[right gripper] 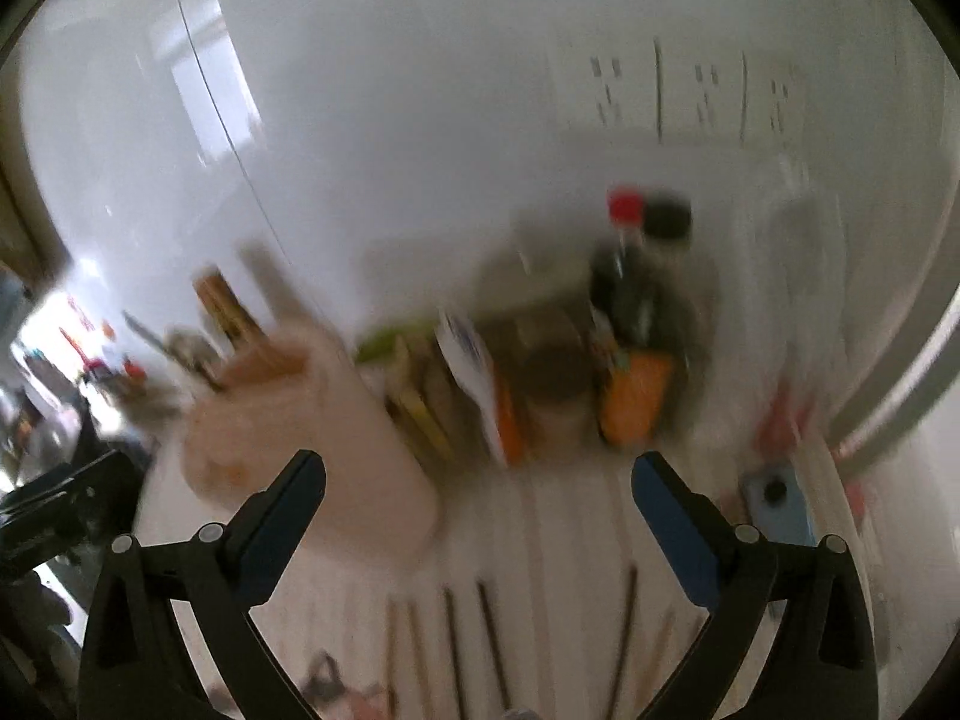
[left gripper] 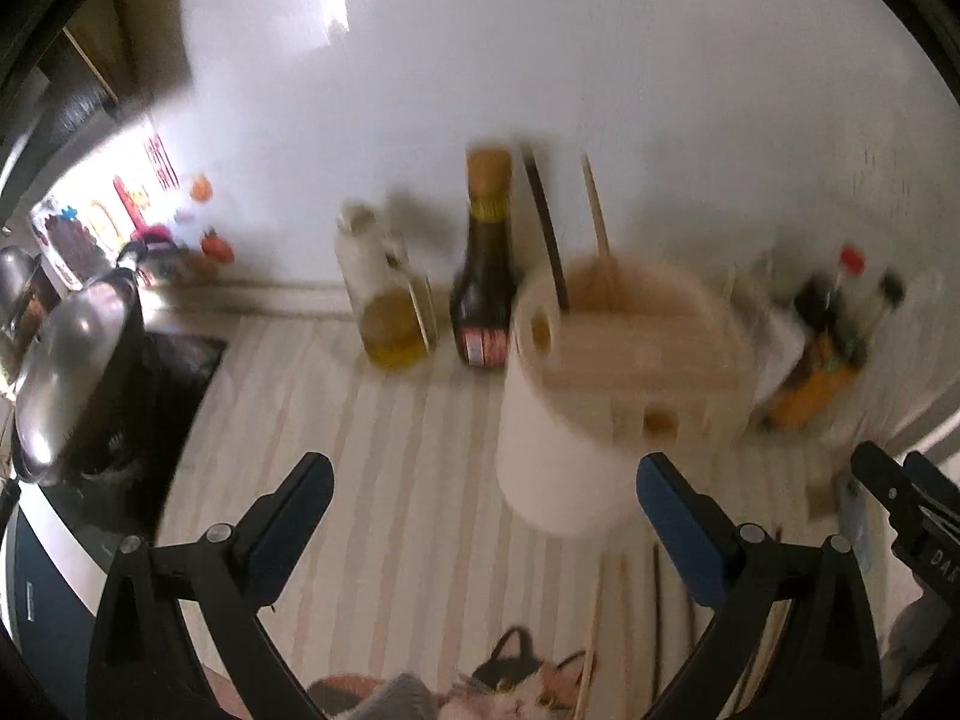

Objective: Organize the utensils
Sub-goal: 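Withdraw both open tools from the holder back over the chopsticks, then grasp a light wooden chopstick with the left tool while the right tool grasps a dark chopstick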

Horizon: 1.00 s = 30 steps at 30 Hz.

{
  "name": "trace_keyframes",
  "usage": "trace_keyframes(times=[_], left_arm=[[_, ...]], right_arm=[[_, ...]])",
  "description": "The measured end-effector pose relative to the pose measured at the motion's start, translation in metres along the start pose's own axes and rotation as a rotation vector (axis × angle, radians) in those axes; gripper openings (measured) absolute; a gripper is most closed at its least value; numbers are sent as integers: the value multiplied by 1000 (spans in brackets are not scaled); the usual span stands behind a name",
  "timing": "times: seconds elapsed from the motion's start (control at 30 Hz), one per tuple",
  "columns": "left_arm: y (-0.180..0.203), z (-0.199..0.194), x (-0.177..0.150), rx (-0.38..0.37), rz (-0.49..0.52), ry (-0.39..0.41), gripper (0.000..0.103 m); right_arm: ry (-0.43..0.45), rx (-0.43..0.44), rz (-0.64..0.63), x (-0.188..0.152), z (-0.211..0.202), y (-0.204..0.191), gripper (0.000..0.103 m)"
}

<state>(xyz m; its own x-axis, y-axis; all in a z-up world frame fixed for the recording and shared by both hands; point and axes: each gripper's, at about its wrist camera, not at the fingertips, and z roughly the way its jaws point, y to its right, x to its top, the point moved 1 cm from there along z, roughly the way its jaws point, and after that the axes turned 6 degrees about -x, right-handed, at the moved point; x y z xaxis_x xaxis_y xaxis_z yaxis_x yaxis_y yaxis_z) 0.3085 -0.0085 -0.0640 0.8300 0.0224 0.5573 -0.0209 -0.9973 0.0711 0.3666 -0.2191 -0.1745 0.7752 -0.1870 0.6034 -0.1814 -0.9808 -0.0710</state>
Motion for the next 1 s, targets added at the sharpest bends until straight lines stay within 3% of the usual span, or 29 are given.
trace_keyframes(times=[0.13, 0.2, 0.3, 0.37, 0.5, 0.63, 0.7, 0.83, 1.0], left_arm=[[8, 32, -38, 30, 31, -89, 103], [13, 51, -59, 42, 53, -152, 102], [20, 76, -84, 36, 72, -237, 100], [24, 92, -102, 25, 76, -302, 91], [31, 118, -131, -20, 70, -411, 71], [37, 125, -142, -53, 69, -440, 67], [42, 127, -145, -65, 78, -442, 64], [54, 129, -150, -81, 96, -446, 60], [69, 131, -162, -92, 115, -469, 49]], right_arm=[[-123, -24, -42, -35, 31, 3, 97], [-202, -32, -75, -53, 50, 3, 78], [-331, -24, -120, -84, 82, 4, 69], [-391, -20, -137, -99, 98, 5, 65], [-487, -17, -182, -130, 129, 6, 47], [-532, -5, -208, -147, 145, 5, 36], [-555, -6, -231, -156, 150, 4, 25], [-528, -55, -293, -165, 145, 3, 8], [-549, -66, -265, -172, 140, 23, 6]])
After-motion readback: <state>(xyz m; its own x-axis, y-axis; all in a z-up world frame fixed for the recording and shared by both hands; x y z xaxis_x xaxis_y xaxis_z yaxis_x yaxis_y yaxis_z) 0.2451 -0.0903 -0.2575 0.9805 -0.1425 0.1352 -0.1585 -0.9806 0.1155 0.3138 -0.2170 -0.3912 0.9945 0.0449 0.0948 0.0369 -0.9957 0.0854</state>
